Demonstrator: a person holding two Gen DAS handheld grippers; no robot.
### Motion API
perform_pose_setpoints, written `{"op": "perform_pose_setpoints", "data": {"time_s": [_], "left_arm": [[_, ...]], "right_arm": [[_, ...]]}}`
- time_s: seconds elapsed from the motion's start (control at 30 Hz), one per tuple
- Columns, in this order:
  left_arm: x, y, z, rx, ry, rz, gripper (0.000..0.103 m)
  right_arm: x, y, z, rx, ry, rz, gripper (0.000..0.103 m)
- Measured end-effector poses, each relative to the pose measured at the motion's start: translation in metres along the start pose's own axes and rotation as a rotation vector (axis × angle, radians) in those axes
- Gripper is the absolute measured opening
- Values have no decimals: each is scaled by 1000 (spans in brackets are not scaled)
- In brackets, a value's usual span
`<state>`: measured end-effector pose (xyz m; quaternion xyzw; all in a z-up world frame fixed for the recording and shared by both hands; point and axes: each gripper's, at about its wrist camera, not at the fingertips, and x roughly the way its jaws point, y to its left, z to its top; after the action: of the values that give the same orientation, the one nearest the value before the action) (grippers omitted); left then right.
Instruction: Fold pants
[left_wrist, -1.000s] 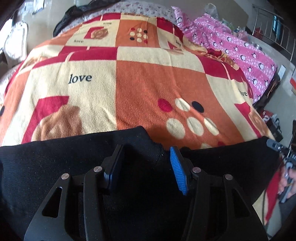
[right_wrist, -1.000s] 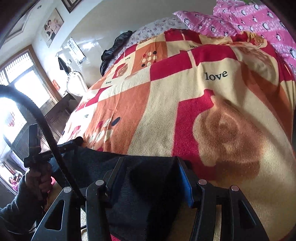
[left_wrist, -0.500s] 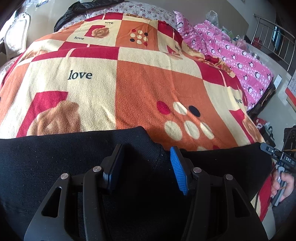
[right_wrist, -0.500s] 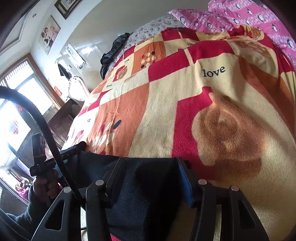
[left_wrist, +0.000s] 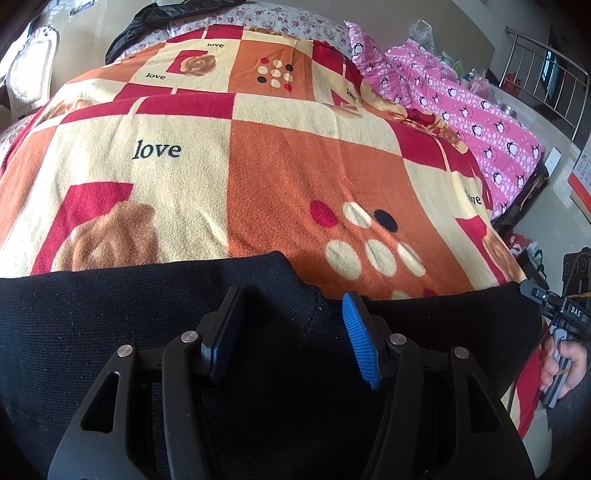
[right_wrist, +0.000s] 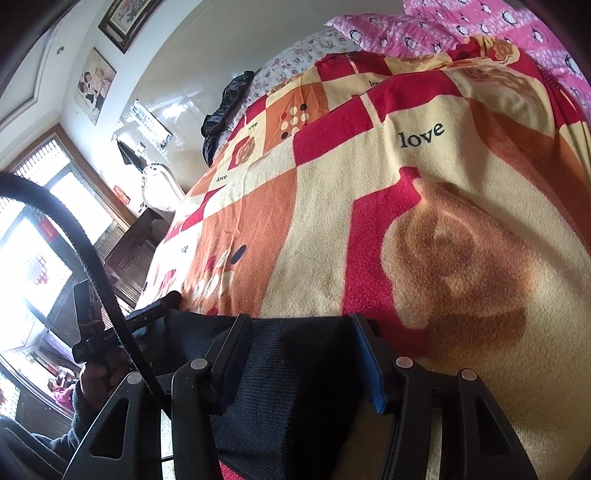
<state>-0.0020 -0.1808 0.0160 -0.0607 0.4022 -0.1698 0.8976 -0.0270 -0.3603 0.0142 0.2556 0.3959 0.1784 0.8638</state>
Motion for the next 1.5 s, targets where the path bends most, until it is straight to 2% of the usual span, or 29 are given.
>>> {"op": "perform_pose_setpoints", "data": {"time_s": [0.97, 1.27, 1.43, 1.5], "left_arm": [[-1, -2, -1, -2, -4, 0, 56], [-1, 1, 0, -18, -7, -23, 57], [-1, 1, -1, -18, -7, -23, 58], [-1, 1, -1, -20, -7, -27, 58]], "right_arm": [[1, -12, 4, 44, 1, 53, 52], [1, -3, 3, -7, 5, 11, 52], [7, 14, 2, -98, 36, -81, 53], [11, 22, 1, -150, 57, -115, 58]]}}
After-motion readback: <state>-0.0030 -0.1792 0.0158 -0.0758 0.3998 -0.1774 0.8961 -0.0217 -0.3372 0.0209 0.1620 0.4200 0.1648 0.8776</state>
